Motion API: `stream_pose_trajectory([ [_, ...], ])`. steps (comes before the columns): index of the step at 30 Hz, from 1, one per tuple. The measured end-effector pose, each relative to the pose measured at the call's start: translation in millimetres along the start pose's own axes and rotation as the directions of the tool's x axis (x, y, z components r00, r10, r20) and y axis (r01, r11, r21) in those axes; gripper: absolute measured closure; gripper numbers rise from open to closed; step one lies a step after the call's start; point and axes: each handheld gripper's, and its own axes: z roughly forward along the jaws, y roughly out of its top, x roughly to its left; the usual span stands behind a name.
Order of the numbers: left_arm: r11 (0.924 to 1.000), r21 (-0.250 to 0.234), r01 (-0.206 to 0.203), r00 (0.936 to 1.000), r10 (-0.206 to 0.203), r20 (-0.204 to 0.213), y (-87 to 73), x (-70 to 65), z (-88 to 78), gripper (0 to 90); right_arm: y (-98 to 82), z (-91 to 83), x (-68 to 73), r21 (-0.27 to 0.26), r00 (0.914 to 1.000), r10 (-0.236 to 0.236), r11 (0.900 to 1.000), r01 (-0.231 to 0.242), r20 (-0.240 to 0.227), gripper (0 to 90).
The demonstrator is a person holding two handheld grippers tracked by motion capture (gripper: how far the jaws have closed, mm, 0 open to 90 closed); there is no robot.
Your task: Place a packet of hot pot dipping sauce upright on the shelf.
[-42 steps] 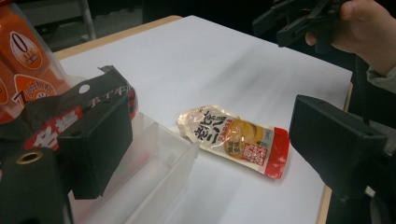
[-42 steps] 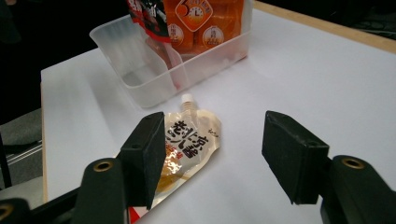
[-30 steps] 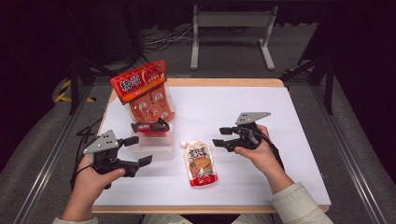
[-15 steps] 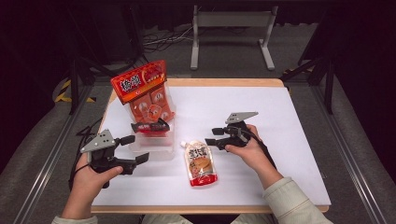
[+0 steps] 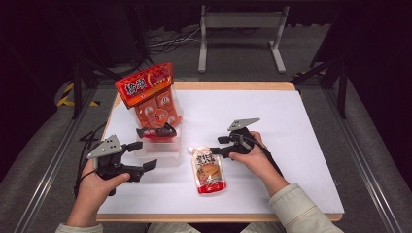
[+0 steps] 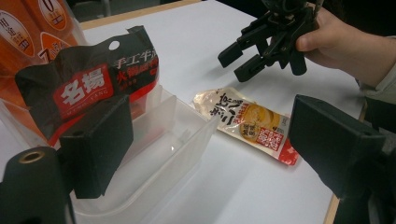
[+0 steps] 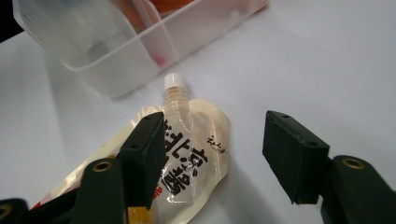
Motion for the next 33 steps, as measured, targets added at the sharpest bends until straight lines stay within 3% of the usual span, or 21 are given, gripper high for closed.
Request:
stream_pose_trajectory([
  [6,1.0000,0.000,0.000,1.0000,0.000,0.002,0.3,0.0,1.6,15.0,-4.5,12.2,-0.1,0.067,0.9999,-0.014,0.998,0.015,-0.007,45.3],
  [11,1.0000,0.008,0.000,1.0000,0.000,0.008,0.5,-0.8,4.1,15.1,-6.2,16.2,0.9,0.071,1.0000,-0.006,0.997,0.006,-0.002,54.7],
  [18,0.9999,0.015,0.000,0.9998,0.000,0.017,-0.1,-1.4,8.8,15.2,-8.8,23.2,-0.9,0.109,0.9999,0.009,0.994,-0.010,0.012,59.6],
  [29,0.9998,0.021,-0.001,0.9998,0.001,0.020,-1.1,-0.9,12.2,15.3,-6.7,27.1,8.7,0.141,0.9982,-0.059,0.988,0.057,0.011,69.2],
  [30,0.9997,0.023,0.001,0.9996,-0.001,0.027,-1.0,-1.6,12.5,15.3,-6.9,27.1,9.1,0.146,0.9980,-0.062,0.987,0.060,0.014,75.1],
  [33,0.9996,0.027,-0.012,0.9997,0.012,0.022,-0.7,-1.2,12.9,15.3,-6.9,27.2,9.4,0.150,0.9976,-0.068,0.987,0.065,0.013,78.8],
])
